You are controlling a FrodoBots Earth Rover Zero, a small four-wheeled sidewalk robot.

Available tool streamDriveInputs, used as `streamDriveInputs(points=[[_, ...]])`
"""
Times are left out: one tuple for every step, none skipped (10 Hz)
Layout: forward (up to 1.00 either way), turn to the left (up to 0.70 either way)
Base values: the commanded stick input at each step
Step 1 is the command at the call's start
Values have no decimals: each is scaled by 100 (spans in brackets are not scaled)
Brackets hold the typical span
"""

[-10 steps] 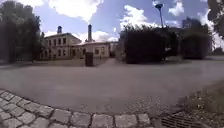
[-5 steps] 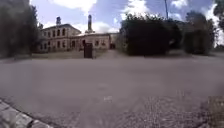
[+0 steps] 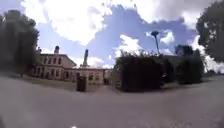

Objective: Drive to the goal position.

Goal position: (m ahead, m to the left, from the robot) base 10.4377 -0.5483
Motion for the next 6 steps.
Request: streamDriveInputs(points=[[85,1],[85,1],[85,1],[85,1],[85,1],[85,1]])
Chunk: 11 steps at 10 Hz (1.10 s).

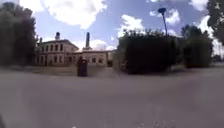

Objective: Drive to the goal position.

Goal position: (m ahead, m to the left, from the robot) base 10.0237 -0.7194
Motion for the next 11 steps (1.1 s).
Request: streamDriveInputs(points=[[85,1],[85,1],[85,1],[85,1],[85,1],[85,1],[85,1],[85,1],[85,1],[85,1],[85,1]])
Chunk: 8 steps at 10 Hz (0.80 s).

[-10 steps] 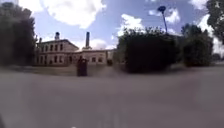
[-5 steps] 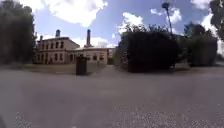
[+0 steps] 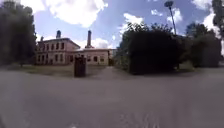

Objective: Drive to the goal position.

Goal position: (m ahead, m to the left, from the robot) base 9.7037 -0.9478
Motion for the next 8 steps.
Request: streamDriveInputs(points=[[85,1],[85,1],[85,1],[85,1],[85,1],[85,1],[85,1],[85,1]])
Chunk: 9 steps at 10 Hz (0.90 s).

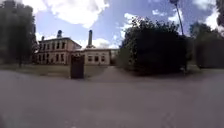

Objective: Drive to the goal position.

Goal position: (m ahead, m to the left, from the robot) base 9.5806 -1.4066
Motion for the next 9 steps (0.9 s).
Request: streamDriveInputs(points=[[85,1],[85,1],[85,1],[85,1],[85,1],[85,1],[85,1],[85,1],[85,1]])
